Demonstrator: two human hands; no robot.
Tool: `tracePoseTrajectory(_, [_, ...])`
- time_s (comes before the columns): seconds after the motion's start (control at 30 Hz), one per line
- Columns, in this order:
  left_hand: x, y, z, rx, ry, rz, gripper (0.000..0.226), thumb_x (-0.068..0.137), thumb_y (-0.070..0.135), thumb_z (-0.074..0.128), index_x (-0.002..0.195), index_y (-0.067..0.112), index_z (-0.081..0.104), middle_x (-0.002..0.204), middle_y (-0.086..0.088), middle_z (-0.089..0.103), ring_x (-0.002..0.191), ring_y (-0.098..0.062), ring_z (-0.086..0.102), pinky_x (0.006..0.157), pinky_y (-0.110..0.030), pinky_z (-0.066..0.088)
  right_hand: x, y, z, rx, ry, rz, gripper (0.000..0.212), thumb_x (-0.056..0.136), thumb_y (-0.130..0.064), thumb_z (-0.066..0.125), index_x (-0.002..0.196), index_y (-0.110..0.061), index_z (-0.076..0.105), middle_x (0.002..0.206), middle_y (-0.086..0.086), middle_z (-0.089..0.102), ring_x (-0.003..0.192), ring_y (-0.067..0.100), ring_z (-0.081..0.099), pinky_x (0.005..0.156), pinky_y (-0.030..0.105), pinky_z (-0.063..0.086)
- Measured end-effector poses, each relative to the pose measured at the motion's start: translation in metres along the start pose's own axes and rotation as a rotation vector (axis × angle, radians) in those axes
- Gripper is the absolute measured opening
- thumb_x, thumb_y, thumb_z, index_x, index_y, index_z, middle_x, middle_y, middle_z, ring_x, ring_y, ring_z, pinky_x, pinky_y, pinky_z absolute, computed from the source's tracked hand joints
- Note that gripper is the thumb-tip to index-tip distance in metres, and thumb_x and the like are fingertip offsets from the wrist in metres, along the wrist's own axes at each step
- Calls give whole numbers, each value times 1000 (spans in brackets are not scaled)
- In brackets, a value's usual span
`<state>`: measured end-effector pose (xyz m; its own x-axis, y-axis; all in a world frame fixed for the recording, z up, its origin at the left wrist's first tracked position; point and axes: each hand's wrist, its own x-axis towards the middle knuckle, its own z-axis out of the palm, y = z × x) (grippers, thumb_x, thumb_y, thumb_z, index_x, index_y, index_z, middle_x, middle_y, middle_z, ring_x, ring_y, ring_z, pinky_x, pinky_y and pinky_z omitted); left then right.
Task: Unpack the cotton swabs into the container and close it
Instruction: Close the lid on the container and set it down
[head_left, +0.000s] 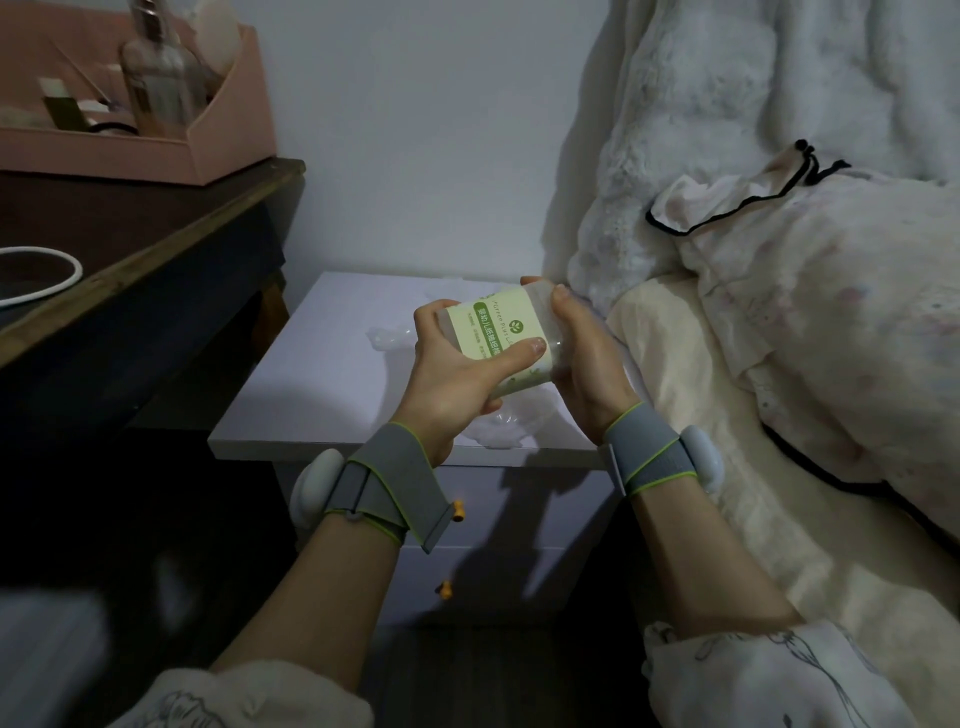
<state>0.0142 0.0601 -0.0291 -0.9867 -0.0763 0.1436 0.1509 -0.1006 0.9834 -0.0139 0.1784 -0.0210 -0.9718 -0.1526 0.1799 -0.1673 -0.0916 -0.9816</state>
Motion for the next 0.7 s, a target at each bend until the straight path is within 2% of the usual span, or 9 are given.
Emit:
tracePoseTrajectory(0.17, [0, 1, 0, 22, 6, -18, 61, 77, 22, 74, 113, 29, 26, 92, 13, 52, 88, -8, 56, 70, -26, 55, 2, 3, 1, -8, 8, 37, 35, 99, -30, 26, 90, -30, 60, 90, 0, 65, 89, 19, 59, 92, 41, 43])
tracePoseTrajectory(0.33, [-1, 5, -3, -25, 26, -65, 59, 78, 29, 72, 117, 30, 28, 93, 11, 53, 83, -8, 58, 65, -26, 57, 2, 2, -3, -17, 0, 56, 37, 93, -41, 33, 103, -23, 63, 113, 9, 66, 109, 28, 58, 99, 43, 43])
tracePoseTrajectory(0.4, [-1, 6, -3, -36, 61, -56, 57, 78, 35, 71, 117, 32, 29, 98, 9, 55, 85, -11, 61, 60, -25, 58, 0, 1, -3, -64, -4, 50, 39, 90, -44, 34, 102, -23, 65, 105, 8, 69, 100, 25, 63, 86, 40, 49])
tracePoseTrajectory(0.47, [-1, 6, -3, -35, 91, -33, 55, 78, 39, 70, 116, 33, 30, 105, 5, 57, 88, -15, 64, 55, -25, 58, 0, 1, 0, -136, -3, 8, 42, 98, -40, 23, 93, -25, 62, 88, 5, 66, 82, 20, 61, 67, 34, 48])
tracePoseTrajectory(0.5, [-2, 6, -2, -31, 91, -27, 55, 78, 40, 69, 117, 33, 31, 107, 3, 58, 88, -16, 65, 54, -25, 57, 0, 1, 1, -152, 7, -7, 47, 100, -39, 17, 92, -25, 61, 87, 6, 64, 79, 20, 60, 65, 34, 46])
tracePoseTrajectory(0.53, [-2, 6, -2, -23, 82, -27, 56, 78, 41, 69, 119, 32, 31, 108, 3, 58, 89, -16, 65, 54, -26, 57, 0, 1, 3, -154, 14, -18, 50, 100, -40, 13, 91, -25, 60, 89, 6, 64, 81, 21, 61, 68, 35, 47])
tracePoseTrajectory(0.6, [-3, 5, -1, -5, 46, -34, 63, 76, 39, 71, 123, 31, 30, 107, 5, 59, 93, -18, 64, 56, -28, 58, 1, 1, 3, -140, 11, -22, 58, 98, -49, 9, 92, -26, 62, 97, 4, 67, 92, 19, 64, 87, 38, 50])
tracePoseTrajectory(0.63, [-3, 5, 0, 3, 28, -38, 66, 75, 37, 73, 125, 30, 30, 106, 6, 58, 95, -18, 64, 57, -29, 59, 1, 2, 3, -135, 1, -12, 62, 94, -57, 11, 93, -25, 64, 102, 4, 68, 98, 17, 64, 96, 39, 48])
tracePoseTrajectory(0.7, [-2, 4, -1, 13, 13, -37, 70, 74, 33, 75, 126, 31, 29, 105, 7, 59, 95, -18, 64, 59, -29, 59, 1, 3, 5, -160, -6, 16, 72, 80, -71, 19, 100, -21, 67, 112, 6, 67, 108, 18, 62, 104, 41, 43])
